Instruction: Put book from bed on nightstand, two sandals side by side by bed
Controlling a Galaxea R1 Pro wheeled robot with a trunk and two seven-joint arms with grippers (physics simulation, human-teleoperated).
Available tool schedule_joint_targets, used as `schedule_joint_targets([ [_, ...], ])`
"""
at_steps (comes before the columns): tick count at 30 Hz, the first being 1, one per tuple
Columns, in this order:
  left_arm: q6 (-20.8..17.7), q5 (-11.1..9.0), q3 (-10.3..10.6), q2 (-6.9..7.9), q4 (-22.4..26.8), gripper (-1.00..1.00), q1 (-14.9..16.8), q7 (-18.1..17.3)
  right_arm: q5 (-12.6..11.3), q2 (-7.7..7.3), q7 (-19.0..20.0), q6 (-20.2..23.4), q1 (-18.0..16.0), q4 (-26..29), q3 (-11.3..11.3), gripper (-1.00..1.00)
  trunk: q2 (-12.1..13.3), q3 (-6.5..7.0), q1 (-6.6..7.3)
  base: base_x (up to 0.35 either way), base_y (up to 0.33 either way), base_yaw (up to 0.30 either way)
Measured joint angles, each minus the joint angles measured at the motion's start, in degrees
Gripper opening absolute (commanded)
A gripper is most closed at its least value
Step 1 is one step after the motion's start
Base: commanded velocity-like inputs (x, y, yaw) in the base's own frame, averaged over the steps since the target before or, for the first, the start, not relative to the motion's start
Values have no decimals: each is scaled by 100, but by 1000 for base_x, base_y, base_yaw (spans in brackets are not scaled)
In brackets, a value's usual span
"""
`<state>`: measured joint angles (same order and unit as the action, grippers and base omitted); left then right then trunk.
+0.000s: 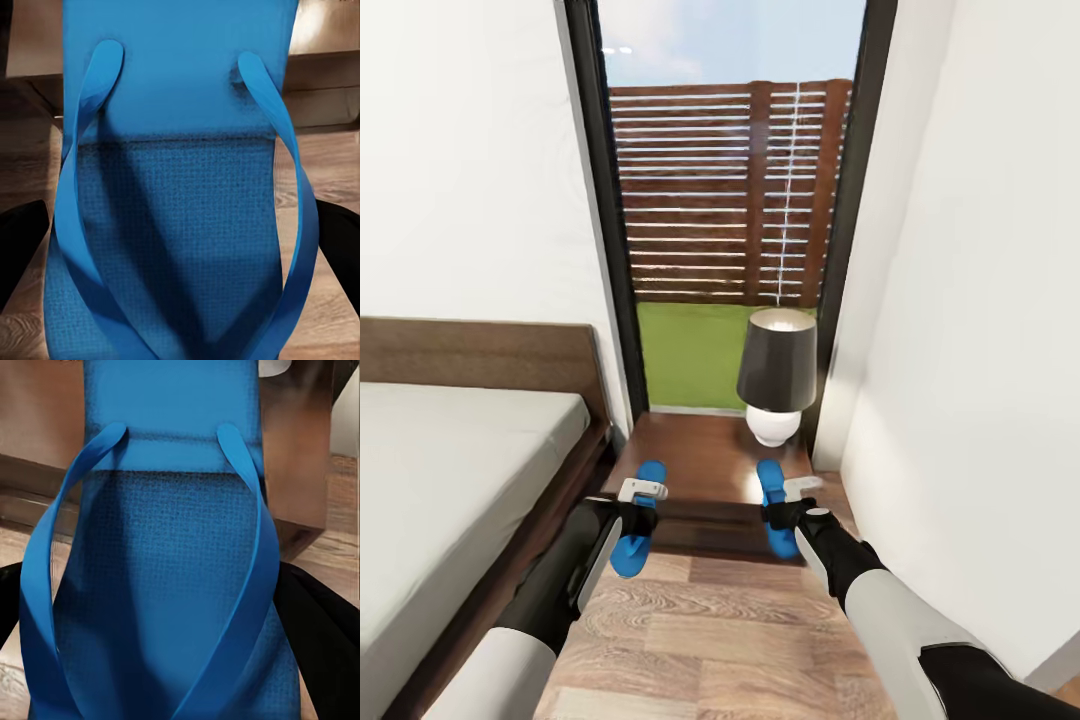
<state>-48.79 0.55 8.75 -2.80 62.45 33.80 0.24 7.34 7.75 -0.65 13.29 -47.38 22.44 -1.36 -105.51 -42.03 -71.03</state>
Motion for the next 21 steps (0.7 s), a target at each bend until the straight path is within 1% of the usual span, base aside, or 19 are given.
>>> schedule_joint_targets([
  [7,-1,-3,0,0,3,-100,0,0,-1,0,0,0,0,0,0,-100,0,-1,0,12,-51,285],
  [21,-1,-4,0,-5,10,-100,-1,2,0,-1,0,-4,4,-6,0,-100,0,-1,0,-2,-10,288],
])
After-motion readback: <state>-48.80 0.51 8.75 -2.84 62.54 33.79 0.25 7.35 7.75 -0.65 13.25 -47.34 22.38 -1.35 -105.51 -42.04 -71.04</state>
